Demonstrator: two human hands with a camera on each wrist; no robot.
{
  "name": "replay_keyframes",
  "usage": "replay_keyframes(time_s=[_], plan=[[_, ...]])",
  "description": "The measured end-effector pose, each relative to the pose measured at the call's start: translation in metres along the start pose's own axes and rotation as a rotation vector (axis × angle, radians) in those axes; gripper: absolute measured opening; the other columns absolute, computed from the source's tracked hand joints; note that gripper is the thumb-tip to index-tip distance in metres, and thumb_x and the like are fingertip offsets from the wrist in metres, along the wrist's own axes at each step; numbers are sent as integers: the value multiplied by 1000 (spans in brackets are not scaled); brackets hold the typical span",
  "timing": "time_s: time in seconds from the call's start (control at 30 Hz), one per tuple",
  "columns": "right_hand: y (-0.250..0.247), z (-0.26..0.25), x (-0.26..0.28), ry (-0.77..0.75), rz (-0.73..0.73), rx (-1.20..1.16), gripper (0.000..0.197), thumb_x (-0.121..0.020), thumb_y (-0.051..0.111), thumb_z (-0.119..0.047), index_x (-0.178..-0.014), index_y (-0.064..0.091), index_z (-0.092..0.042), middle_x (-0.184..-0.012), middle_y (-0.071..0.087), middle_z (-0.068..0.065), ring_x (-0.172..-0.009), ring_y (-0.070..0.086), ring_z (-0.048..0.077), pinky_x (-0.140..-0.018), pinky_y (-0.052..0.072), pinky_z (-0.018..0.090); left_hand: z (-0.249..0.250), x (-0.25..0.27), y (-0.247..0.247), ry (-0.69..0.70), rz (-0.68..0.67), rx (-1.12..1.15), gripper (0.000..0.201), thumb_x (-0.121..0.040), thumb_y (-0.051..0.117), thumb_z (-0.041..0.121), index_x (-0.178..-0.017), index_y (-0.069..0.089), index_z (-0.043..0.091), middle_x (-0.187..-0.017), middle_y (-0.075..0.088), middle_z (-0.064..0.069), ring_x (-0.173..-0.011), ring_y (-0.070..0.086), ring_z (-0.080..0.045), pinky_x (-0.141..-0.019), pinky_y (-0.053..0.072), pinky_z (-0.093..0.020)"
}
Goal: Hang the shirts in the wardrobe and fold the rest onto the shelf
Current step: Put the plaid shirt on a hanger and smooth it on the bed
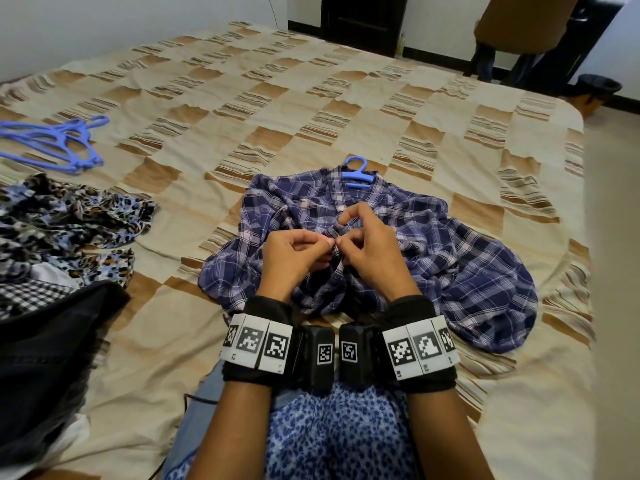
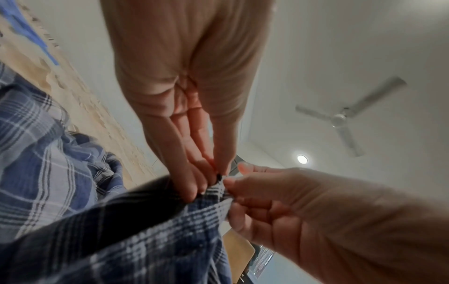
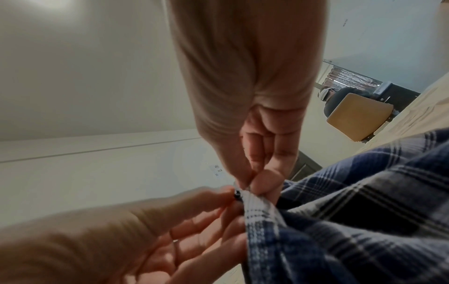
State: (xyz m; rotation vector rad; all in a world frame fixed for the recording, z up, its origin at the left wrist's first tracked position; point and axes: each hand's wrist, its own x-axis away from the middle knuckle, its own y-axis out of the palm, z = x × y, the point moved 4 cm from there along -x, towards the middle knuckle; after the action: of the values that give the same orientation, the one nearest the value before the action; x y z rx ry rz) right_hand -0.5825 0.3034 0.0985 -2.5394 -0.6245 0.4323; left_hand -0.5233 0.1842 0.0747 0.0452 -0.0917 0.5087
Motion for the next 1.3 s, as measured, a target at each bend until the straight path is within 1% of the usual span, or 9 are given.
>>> replay_keyframes(time_s=[0.47,0.57,0.7,0.83,0.93,1.0,1.1,1.23,1.3], plan=[[1,-2,0,-27,51,4,24,-84,53,3,-95,46,-17,-53,55,12,-56,51,34,-61,48,42,-2,-5,1,52,15,-191,11,-84,67,10,-82,70,0,-77,71,-18,-71,69,-25,-70,59,-34],[-2,-2,-1,-35,57,31,23,-84,54,3,-94,47,-17,-50,50,3,-50,45,23,-59,47,38,-1,-3,4,57,-17,-199,15,-86,66,13,-85,69,-2,-79,71,-18,-72,69,-26,-70,59,-35],[-4,-4,-1,-43,66,11,21,-84,54,3,-96,48,-14,-51,55,8,-54,51,31,-62,49,41,1,-5,5,100,-8,-241,13,-84,68,16,-79,69,4,-76,71,-15,-73,70,-28,-72,59,-39],[-8,-1,0,-14,107,-14,21,-85,56,1,-94,47,-15,-52,56,8,-52,49,23,-63,49,38,3,-3,5,107,-15,-202,10,-84,66,11,-80,68,2,-78,70,-18,-74,69,-28,-71,59,-35],[-10,-1,-1,-6,124,-11,20,-84,57,0,-92,47,-15,-48,53,0,-49,46,18,-63,48,36,7,-1,8,63,-80,-115,11,-88,61,7,-80,65,0,-71,65,-11,-64,65,-13,-66,58,-25],[-13,-2,-1,2,85,-18,20,-83,58,-2,-93,48,-15,-53,59,4,-52,52,23,-65,50,37,7,0,11,0,-159,-53,15,-91,56,6,-77,61,5,-66,60,-4,-57,61,-6,-63,56,-23],[-21,-1,-1,31,-12,-20,16,-85,62,-7,-94,51,-14,-62,66,13,-58,57,27,-68,52,40,7,3,13,-74,-262,-87,21,-94,49,8,-74,57,9,-66,57,1,-57,59,-6,-60,54,-21],[-38,9,-5,62,11,67,9,-88,63,-17,-89,54,-20,-71,70,7,-69,67,22,-73,55,41,1,9,11,-183,-400,-276,23,-95,51,18,-77,60,7,-71,62,-3,-59,57,-12,-52,47,-20],[-49,13,-16,88,-56,165,8,-89,63,-20,-88,55,-19,-76,69,7,-71,66,22,-72,54,39,5,5,5,-170,-339,-338,30,-94,54,28,-84,64,2,-78,65,-6,-60,58,-13,-51,46,-20]])
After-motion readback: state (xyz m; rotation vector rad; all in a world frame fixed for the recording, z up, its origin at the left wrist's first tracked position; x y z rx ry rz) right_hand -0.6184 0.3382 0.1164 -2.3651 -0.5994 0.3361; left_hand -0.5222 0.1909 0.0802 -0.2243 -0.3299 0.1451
